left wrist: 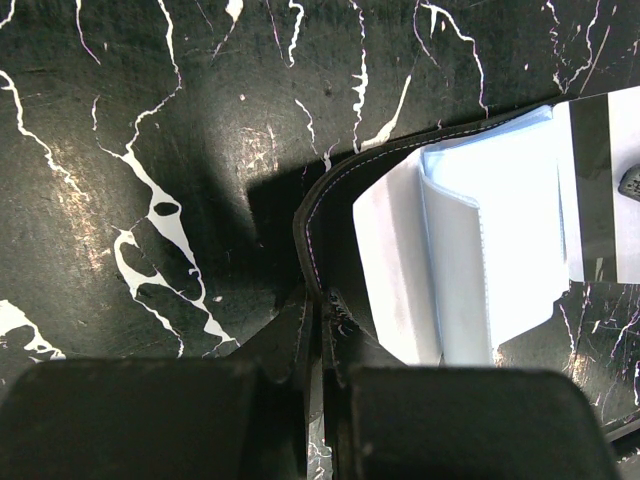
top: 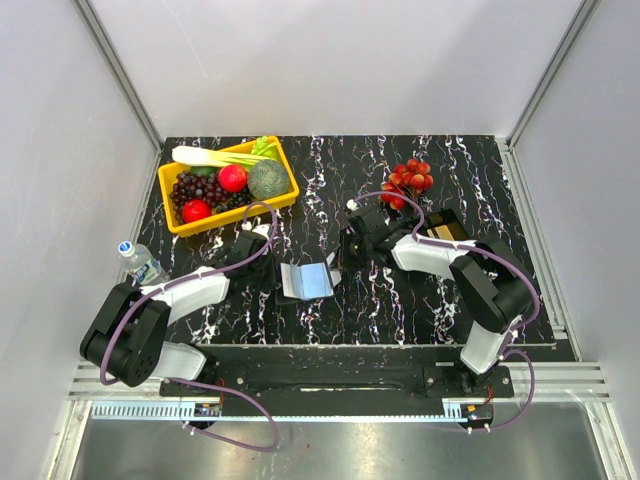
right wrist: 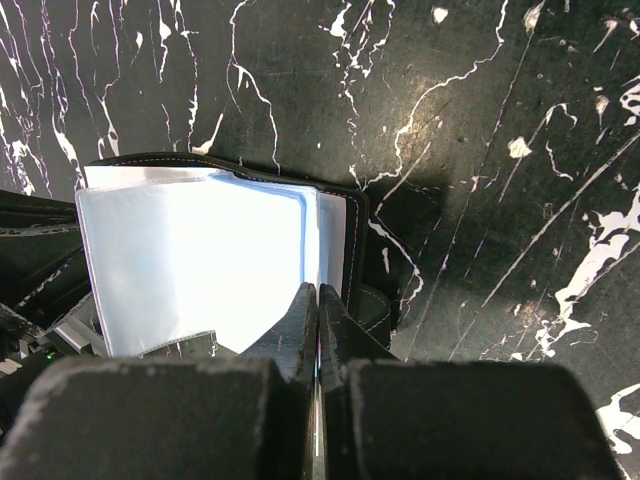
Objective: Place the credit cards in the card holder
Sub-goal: Turn over the card slot in the card holder.
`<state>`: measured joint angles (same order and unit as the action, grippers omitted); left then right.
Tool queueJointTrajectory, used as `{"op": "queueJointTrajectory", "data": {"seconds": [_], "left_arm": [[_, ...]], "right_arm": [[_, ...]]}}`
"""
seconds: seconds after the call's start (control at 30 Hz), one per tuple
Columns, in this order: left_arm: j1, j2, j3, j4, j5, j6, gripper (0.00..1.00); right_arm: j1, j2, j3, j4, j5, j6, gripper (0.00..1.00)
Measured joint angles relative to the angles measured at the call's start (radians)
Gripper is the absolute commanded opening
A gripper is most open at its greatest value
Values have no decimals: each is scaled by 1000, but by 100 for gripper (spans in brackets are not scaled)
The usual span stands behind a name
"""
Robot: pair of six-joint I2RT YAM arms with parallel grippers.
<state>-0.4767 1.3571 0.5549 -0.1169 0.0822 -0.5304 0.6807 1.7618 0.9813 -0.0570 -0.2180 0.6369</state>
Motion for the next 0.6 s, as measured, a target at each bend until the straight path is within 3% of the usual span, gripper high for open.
{"op": "queueJointTrajectory", "data": {"seconds": [0.6], "left_arm": [[0,0,0,0,0,0,0]], "right_arm": [[0,0,0,0,16,0,0]]}}
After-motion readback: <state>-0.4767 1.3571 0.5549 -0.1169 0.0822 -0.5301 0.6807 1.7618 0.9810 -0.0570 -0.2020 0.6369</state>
